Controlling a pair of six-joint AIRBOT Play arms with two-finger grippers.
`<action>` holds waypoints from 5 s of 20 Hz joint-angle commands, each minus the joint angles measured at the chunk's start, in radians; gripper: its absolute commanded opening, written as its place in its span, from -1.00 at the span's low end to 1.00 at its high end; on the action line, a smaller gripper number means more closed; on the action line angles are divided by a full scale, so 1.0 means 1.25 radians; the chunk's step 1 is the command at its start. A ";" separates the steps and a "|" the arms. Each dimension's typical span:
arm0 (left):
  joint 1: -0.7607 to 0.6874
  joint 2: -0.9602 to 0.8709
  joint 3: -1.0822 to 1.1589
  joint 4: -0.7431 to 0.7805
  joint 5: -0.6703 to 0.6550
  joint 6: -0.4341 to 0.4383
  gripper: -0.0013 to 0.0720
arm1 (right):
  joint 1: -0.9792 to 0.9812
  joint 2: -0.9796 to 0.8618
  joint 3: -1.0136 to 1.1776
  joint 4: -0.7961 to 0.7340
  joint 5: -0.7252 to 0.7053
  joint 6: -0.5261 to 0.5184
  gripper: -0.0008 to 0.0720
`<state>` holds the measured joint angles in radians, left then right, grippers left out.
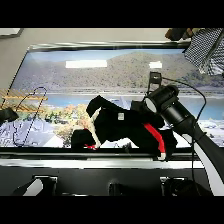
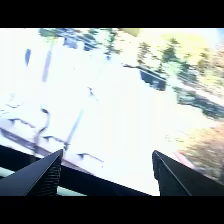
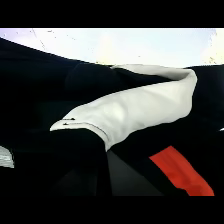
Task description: Fold the clothes and pants, and hang the long-sleeved shirts on hangers.
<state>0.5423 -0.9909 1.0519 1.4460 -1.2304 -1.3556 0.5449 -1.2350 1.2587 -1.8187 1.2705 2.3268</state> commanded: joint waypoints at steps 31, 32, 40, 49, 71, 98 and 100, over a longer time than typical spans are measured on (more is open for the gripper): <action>0.242 -0.072 -0.148 -0.272 0.074 0.707 0.73 | 0.000 0.000 0.001 -0.003 -0.032 -0.010 -0.85; 0.263 -0.067 -0.148 -0.275 0.098 0.695 0.73 | 0.000 0.000 0.001 -0.003 -0.033 -0.010 -0.85; 0.349 -0.154 -0.148 -0.269 0.175 0.669 0.91 | 0.000 0.000 0.001 -0.006 -0.036 -0.010 -0.85; 0.261 -0.258 -0.148 -0.191 0.163 0.723 0.89 | 0.000 0.000 0.001 -0.006 -0.056 -0.010 -0.85; 0.233 -0.333 -0.163 -0.136 0.160 0.722 0.17 | 0.000 0.000 0.001 -0.006 -0.056 -0.009 -0.85; 0.041 0.086 -0.034 -0.535 0.144 0.799 -0.90 | 0.000 0.000 0.001 -0.021 -0.056 -0.010 -0.85; 0.037 0.144 -0.046 -0.620 0.067 0.832 -0.90 | 0.000 0.000 0.001 -0.021 -0.056 -0.010 -0.85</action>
<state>0.6094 -0.9108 1.0054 0.7948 -1.0473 -0.3763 0.5453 -1.2350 1.2591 -1.8450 1.2011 2.3142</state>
